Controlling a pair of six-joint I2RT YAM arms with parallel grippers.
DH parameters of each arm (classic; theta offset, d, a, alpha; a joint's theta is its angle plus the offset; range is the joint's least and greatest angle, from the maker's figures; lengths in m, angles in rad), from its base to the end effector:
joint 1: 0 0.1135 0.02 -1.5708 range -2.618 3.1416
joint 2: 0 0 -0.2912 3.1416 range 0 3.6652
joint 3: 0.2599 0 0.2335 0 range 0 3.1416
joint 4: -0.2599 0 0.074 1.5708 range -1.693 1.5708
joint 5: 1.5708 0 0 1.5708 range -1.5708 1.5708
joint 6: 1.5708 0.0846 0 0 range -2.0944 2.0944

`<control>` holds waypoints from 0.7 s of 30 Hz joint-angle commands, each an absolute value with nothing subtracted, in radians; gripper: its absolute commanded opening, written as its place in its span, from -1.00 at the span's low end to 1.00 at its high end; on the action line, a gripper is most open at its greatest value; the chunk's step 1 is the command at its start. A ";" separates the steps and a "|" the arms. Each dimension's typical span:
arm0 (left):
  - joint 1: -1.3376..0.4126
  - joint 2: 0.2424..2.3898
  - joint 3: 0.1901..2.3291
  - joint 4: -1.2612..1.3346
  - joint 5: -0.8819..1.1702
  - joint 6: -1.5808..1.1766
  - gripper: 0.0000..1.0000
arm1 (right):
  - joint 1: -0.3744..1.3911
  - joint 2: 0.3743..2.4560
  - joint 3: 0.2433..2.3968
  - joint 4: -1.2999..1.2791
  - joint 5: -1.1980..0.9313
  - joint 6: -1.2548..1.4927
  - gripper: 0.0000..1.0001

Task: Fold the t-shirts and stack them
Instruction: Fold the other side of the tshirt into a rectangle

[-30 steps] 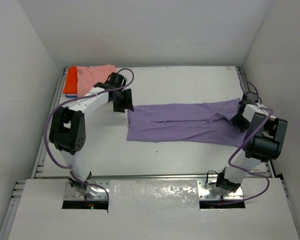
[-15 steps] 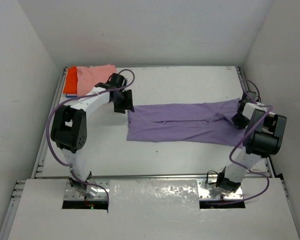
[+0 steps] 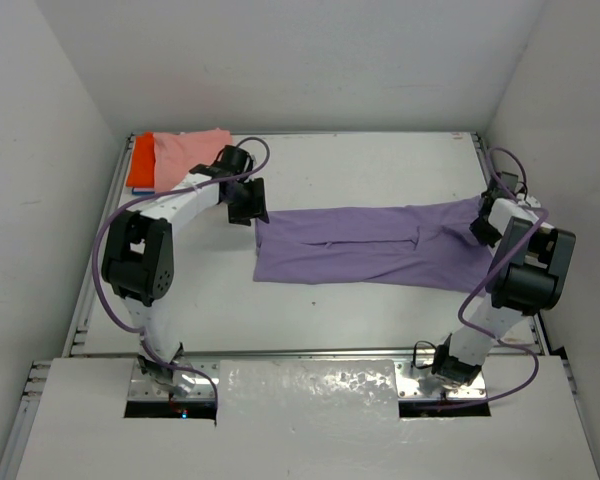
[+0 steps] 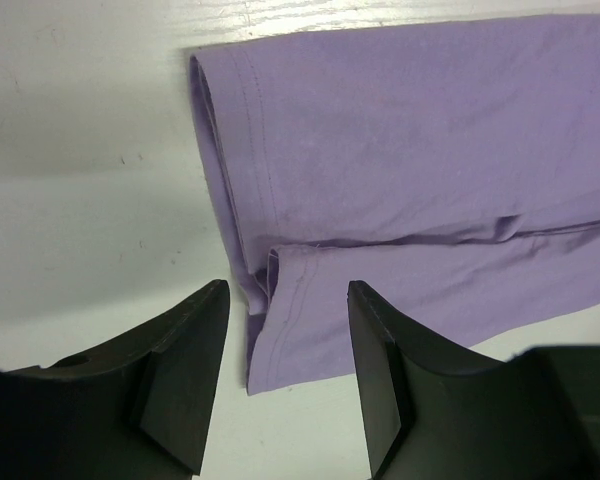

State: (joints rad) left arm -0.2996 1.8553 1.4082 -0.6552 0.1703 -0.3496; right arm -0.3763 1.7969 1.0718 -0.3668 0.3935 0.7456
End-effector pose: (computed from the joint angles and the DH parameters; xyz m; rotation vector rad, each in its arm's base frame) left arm 0.3801 -0.1324 0.2091 -0.0126 2.7202 -0.4270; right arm 0.3267 -0.1640 0.1575 1.4766 2.1145 -0.3893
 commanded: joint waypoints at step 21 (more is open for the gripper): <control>-0.291 1.848 1.450 -0.650 0.175 -0.351 -0.03 | -0.377 1.864 1.256 -0.261 0.359 0.675 -0.11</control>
